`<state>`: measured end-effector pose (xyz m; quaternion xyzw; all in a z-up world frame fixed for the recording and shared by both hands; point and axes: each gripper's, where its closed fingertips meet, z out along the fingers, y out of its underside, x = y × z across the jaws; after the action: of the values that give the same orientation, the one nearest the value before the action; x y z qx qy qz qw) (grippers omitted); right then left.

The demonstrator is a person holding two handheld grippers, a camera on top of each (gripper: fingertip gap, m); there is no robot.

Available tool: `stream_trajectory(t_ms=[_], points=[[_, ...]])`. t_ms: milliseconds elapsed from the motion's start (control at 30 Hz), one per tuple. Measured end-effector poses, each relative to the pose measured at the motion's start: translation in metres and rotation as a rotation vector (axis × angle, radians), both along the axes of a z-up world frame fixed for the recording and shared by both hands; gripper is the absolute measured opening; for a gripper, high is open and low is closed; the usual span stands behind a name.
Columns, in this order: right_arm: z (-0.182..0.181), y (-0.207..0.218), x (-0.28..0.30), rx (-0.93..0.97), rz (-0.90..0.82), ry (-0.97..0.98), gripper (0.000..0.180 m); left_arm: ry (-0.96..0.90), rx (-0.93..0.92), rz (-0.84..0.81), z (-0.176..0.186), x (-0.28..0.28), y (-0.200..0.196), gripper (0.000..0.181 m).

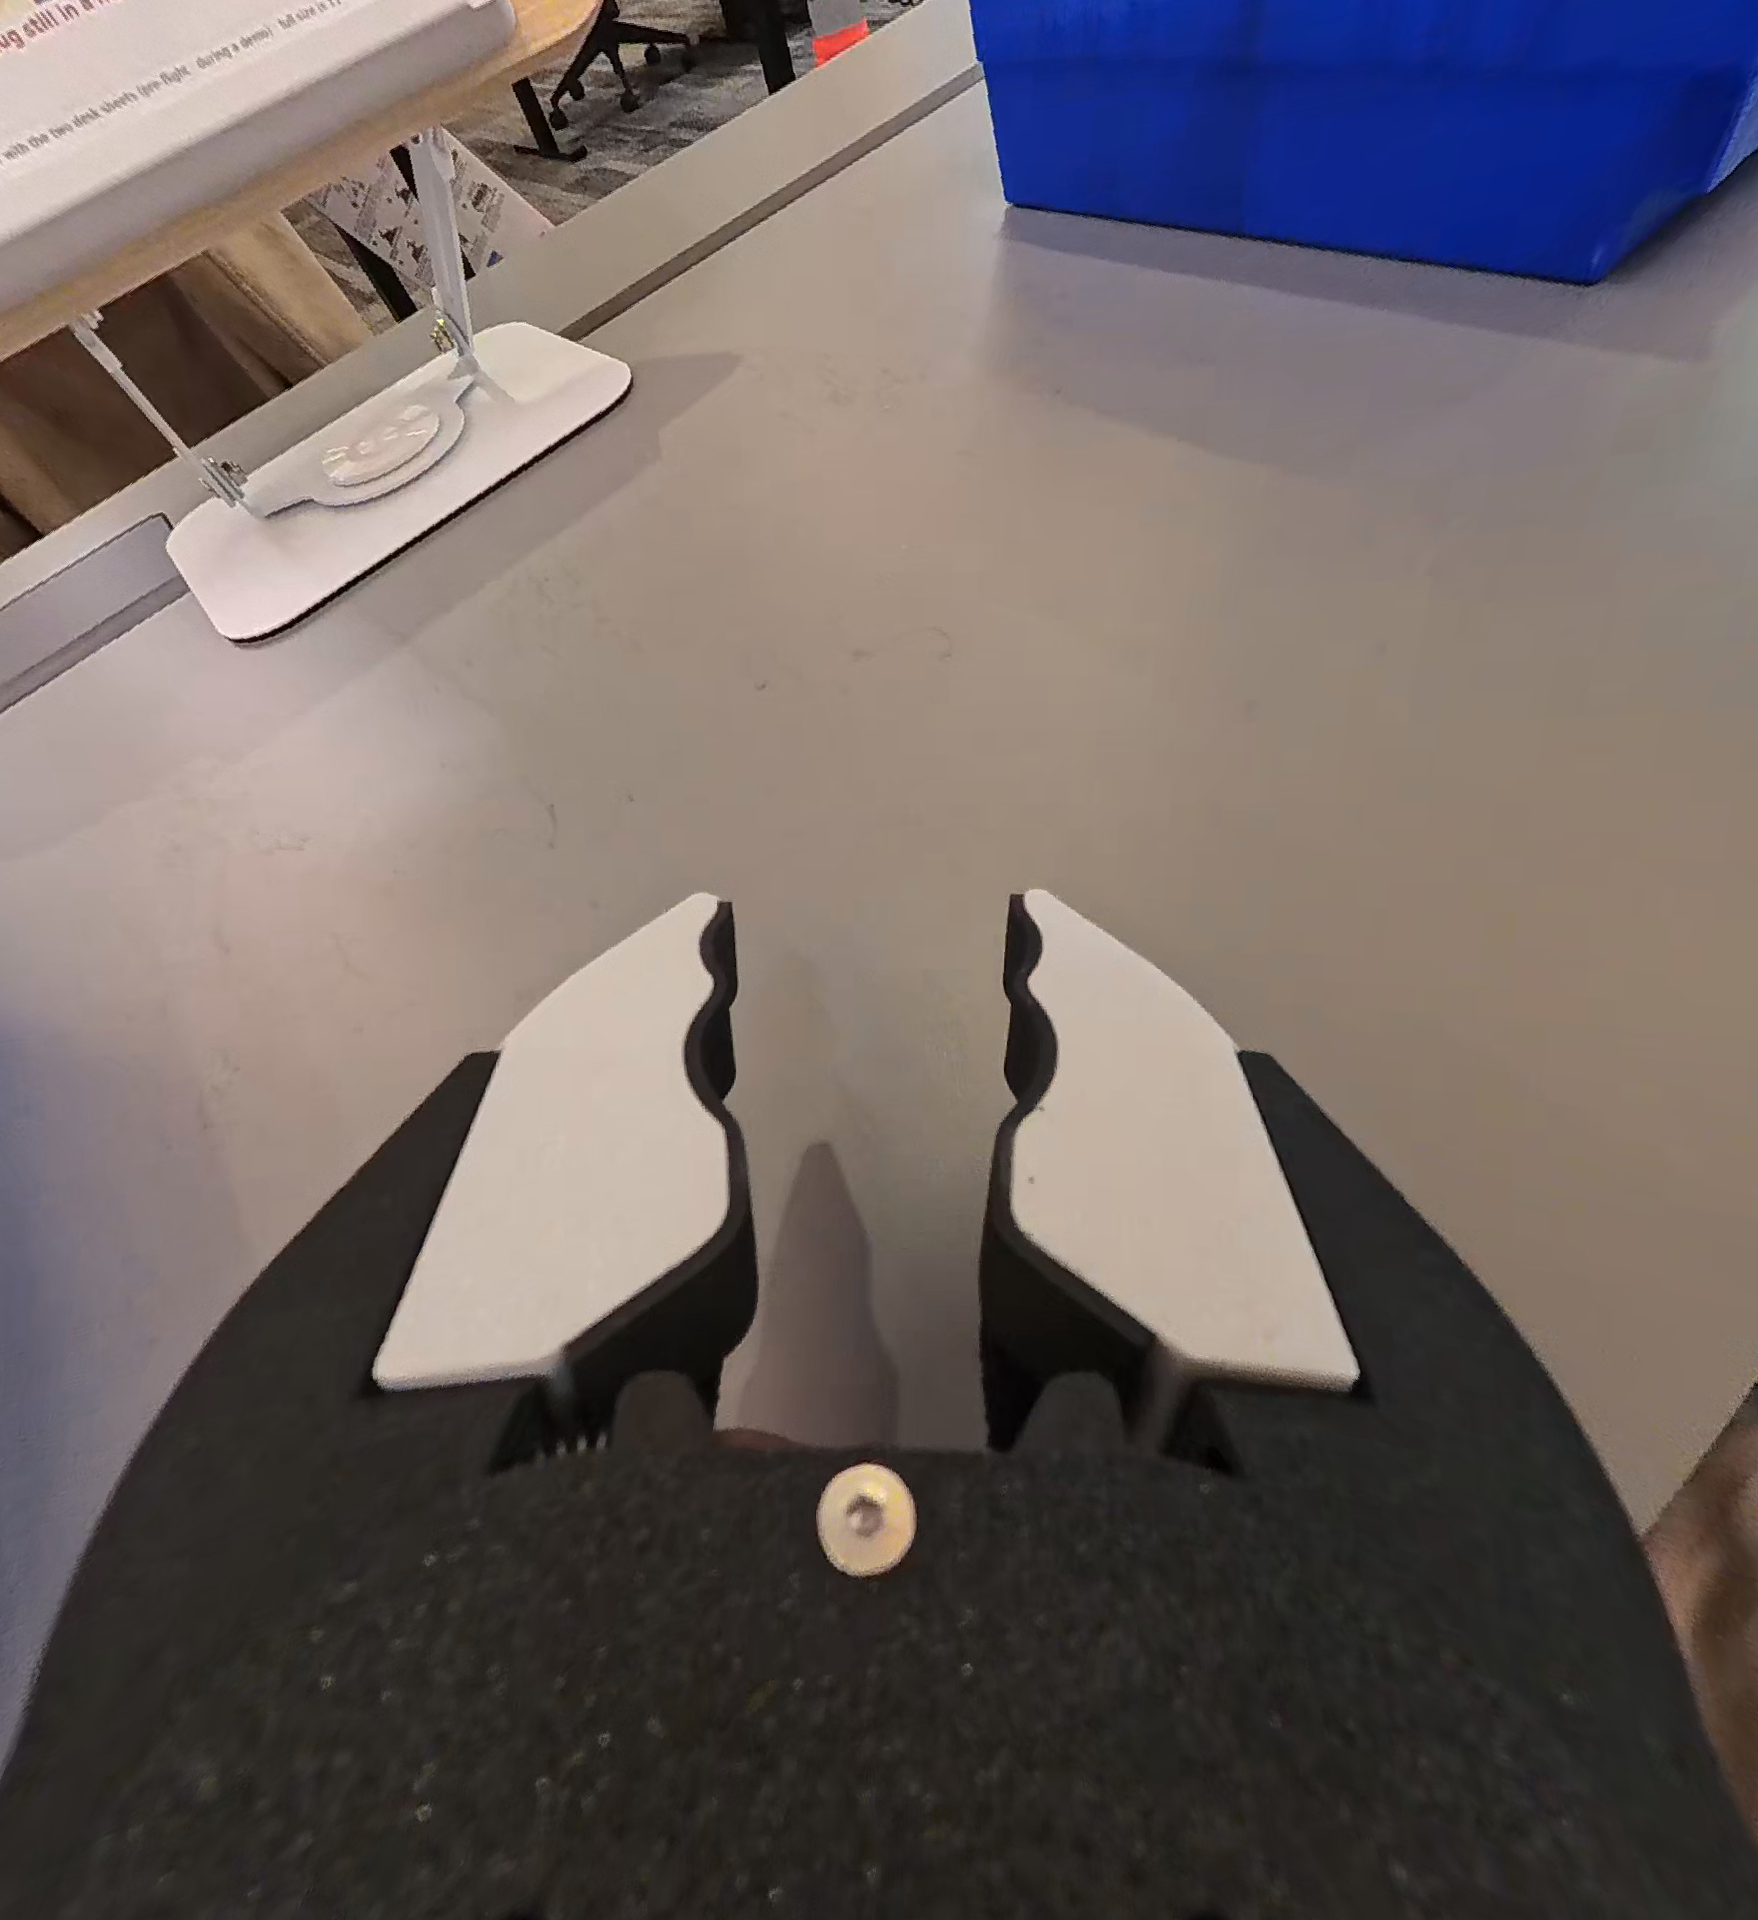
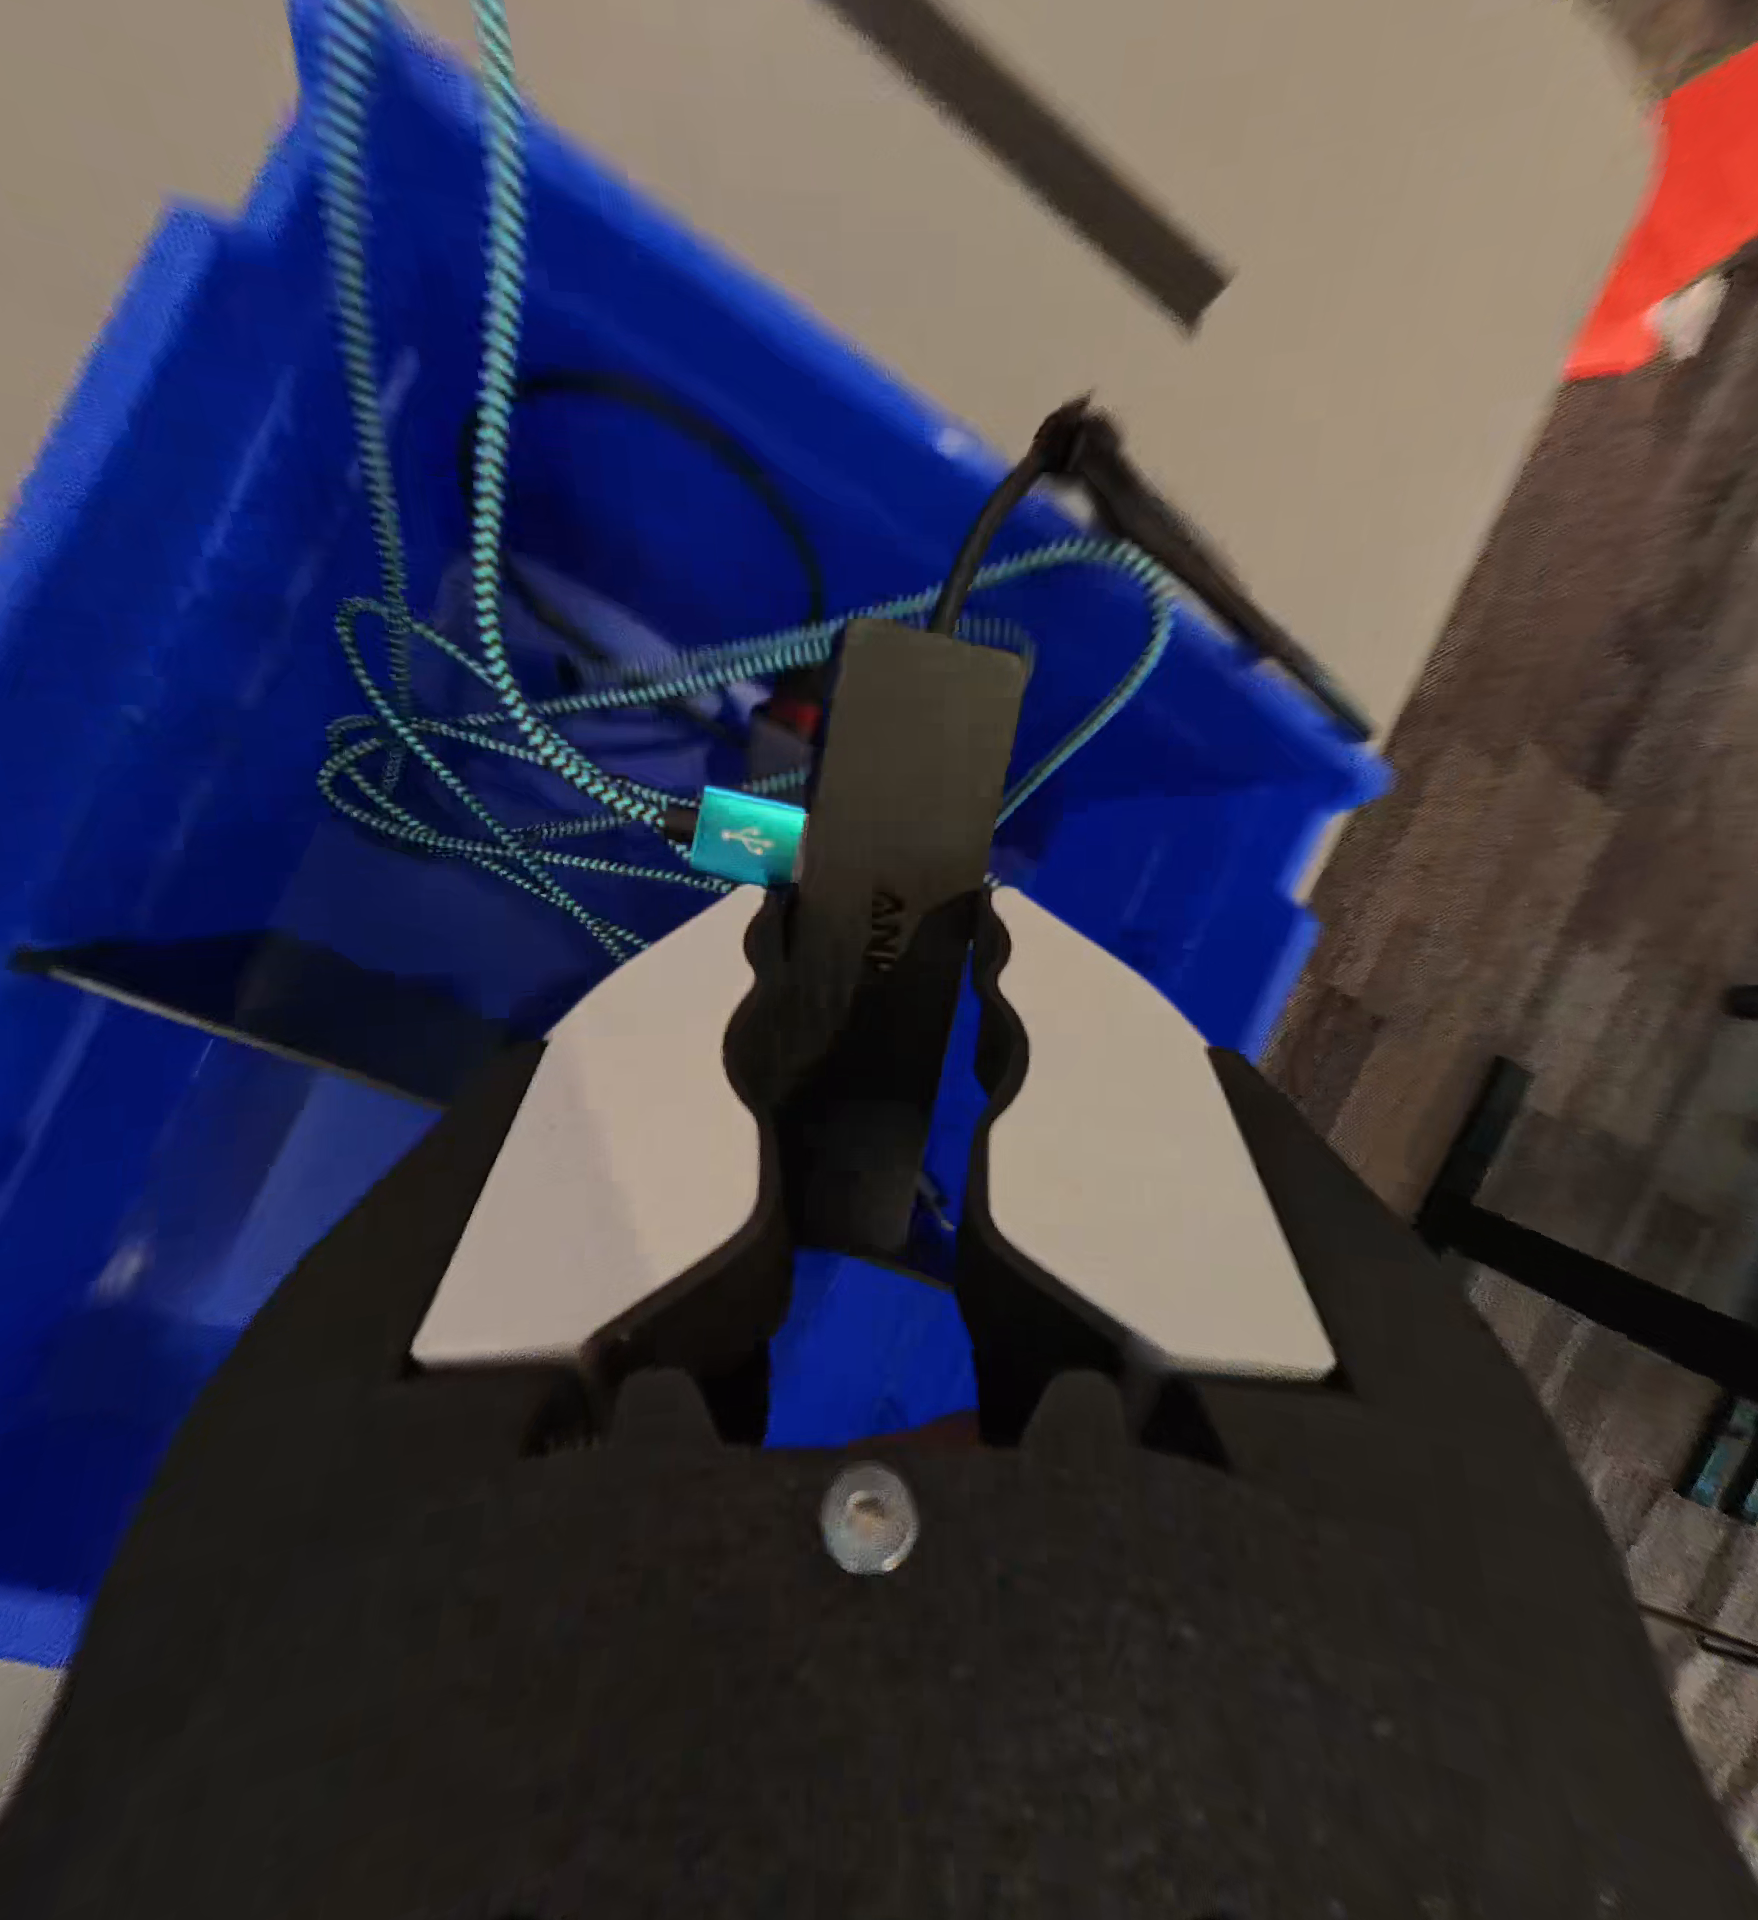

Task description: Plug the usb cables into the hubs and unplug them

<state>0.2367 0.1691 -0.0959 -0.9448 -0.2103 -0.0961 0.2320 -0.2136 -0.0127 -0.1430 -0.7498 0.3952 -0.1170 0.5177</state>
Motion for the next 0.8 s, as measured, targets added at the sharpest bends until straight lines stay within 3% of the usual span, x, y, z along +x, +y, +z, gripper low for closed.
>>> stream_trajectory(t_ms=[167,467,633,800], points=[[-0.035,-0.014,-0.002,-0.22,0.045,0.07,0.036,0.014,0.002,0.002,-0.001,0.0,0.0,0.049],[-0.067,-0.007,0.005,-0.457,0.051,-0.01,0.037,0.051,0.013,0.0,-0.005,0.002,0.0,0.05],[-0.066,-0.009,0.005,-0.426,0.064,0.031,0.038,0.061,0.021,-0.008,-0.005,0.003,-0.002,0.05],[-0.019,-0.018,-0.002,-0.247,0.099,0.121,0.046,0.073,0.035,-0.006,-0.005,0.002,-0.003,0.051]])
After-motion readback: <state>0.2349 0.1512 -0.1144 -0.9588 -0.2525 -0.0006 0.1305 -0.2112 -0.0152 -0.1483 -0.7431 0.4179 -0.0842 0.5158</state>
